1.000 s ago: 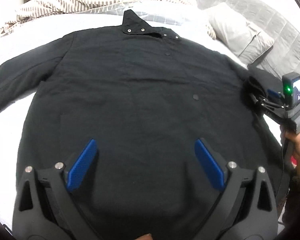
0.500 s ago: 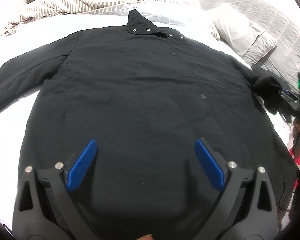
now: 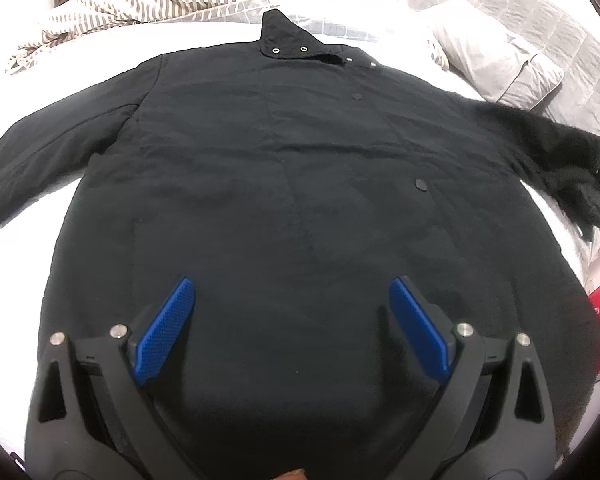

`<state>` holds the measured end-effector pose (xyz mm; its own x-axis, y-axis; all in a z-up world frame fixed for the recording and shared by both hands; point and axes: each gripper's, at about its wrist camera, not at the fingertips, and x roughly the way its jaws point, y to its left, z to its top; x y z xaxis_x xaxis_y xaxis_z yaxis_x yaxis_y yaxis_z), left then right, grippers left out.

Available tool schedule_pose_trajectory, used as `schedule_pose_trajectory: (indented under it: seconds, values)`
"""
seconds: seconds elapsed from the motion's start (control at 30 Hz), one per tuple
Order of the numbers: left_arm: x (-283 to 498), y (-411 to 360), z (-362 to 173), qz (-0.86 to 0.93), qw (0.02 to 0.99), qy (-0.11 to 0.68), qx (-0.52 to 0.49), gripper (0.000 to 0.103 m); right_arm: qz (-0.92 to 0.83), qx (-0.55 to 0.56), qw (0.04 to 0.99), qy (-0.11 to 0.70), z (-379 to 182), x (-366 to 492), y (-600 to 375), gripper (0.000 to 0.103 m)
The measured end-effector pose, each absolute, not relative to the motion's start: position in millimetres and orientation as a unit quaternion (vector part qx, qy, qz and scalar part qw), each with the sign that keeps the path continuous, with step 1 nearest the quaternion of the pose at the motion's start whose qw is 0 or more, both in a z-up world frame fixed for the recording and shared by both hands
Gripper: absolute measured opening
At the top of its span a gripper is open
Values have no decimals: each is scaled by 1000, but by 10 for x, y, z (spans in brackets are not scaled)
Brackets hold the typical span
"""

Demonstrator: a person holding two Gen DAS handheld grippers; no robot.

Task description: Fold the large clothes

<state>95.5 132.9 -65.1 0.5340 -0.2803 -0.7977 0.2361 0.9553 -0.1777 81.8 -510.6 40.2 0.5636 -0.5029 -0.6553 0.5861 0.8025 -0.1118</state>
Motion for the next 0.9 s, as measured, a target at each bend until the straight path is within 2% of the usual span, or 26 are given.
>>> schedule_pose_trajectory:
  seconds: [0.17, 0.27, 0.3, 0.33, 0.43, 0.53, 0.6, 0.63, 0.77, 0.9]
  values:
    - [957, 1288, -665, -145, 875, 461, -11, 98, -325, 80, 875, 351, 487, 1126, -5725, 9]
    - [947, 1299, -664, -141, 874, 464, -6, 98, -398, 2, 837, 375, 330, 1305, -5937, 10]
    - [943, 1312, -656, -141, 873, 466, -5, 98, -463, -47, 802, 374, 287, 1322, -5985, 16]
    - [942, 1319, -646, -141, 873, 467, -4, 98, -498, -59, 787, 359, 296, 1265, -6045, 16]
    - [948, 1347, -587, -142, 874, 465, 3, 98, -450, 34, 833, 321, 419, 1061, -6040, 19]
    - [998, 1342, -553, -136, 879, 456, 12, 98, -374, -21, 872, 314, 398, 1223, -5426, 30]
    - [1029, 1339, -555, -130, 881, 455, 9, 98, -305, -53, 897, 316, 269, 1458, -4882, 63]
    - [1039, 1341, -565, -127, 881, 455, 3, 98, -272, -56, 907, 317, 202, 1583, -4664, 68]
    - [1014, 1337, -608, -125, 882, 454, -5, 98, -158, -66, 918, 357, -300, 2195, -3798, 68]
    - [1000, 1326, -631, -119, 882, 457, 13, 98, -125, -70, 898, 417, -873, 2535, -3491, 68]
